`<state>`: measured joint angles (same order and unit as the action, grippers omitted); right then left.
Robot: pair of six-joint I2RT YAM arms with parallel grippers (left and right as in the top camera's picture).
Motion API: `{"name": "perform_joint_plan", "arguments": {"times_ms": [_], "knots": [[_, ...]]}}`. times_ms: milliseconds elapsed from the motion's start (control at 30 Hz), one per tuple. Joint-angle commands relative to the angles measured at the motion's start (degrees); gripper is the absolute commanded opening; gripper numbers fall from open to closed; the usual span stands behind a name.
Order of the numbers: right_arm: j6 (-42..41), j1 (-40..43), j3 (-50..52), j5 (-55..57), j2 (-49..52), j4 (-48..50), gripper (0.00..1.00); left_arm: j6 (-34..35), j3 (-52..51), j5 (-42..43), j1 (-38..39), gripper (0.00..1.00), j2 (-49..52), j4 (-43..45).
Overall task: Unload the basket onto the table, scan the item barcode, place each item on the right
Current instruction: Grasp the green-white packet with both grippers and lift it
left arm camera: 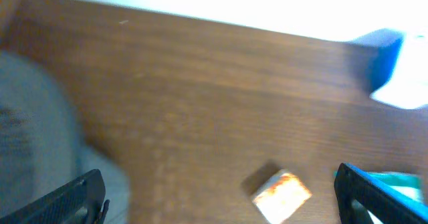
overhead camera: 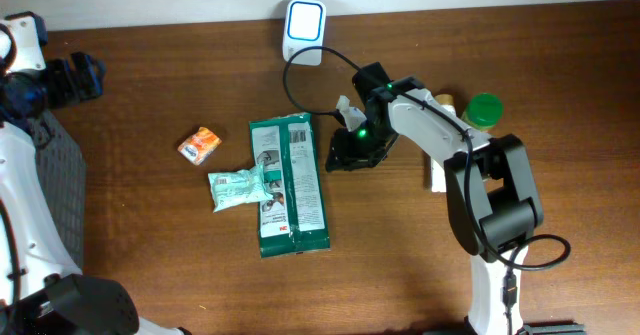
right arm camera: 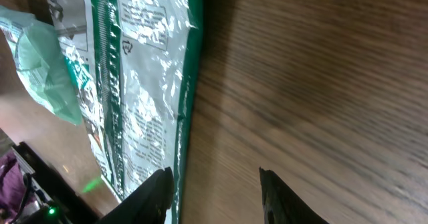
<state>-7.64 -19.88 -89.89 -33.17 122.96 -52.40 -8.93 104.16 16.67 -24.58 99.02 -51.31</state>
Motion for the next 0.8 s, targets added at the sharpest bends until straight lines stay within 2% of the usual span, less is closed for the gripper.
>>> {"name": "perform_joint_plan", "arguments": {"times_ms": [0,133,167,200,233,267,367,433,500,567,767], "knots": [[-0.4,-1.2,0.4,-1.3,-0.7,1.3,0.40,0.5,0.8,24.7,-0.3,0.99,-0.2,-0.8],[-0.4,-1.2,0.4,-1.1,-0.7,1.4,0.40,0.5,0.8,24.5,-0.3,0.99,-0.2,-2.6],[-0.4,-1.2,0.4,-1.1,-0.7,1.4,0.40,0.5,0.8,25.1,0.0,0.94,-0.2,-3.5],[-0.4,-1.2,0.4,-1.1,-0.7,1.7,0.40,0.5,0.8,25.4,1.2,0.45,0.4,-5.4],[-0.4,-1.2,0.4,-0.9,-0.7,1.9,0.41,0.5,0.7,24.4,3.3,0.05,1.5,-7.9],[-0.4,-1.2,0.4,-0.9,-0.7,1.9,0.41,0.5,0.7,21.4,5.5,0.00,2.6,-9.7],[-0.4,-1.1,0.4,-0.9,-0.7,1.7,0.40,0.8,0.5,14.9,14.9,0.00,7.0,-13.3],[-0.4,-1.1,0.4,-0.9,-0.7,1.7,0.40,5.2,-1.5,7.6,21.8,0.00,10.1,-13.2],[-0.4,-1.1,0.4,-0.9,-0.7,1.7,0.41,5.8,-5.5,6.0,26.6,0.00,12.7,-10.8],[-0.4,-1.1,0.4,-0.9,-0.7,1.7,0.41,9.7,-12.1,6.0,31.1,0.00,16.6,-4.5],[-0.4,-1.1,0.4,-0.9,-0.7,1.7,0.41,16.7,-20.3,6.0,33.0,0.00,19.5,3.1]]}}
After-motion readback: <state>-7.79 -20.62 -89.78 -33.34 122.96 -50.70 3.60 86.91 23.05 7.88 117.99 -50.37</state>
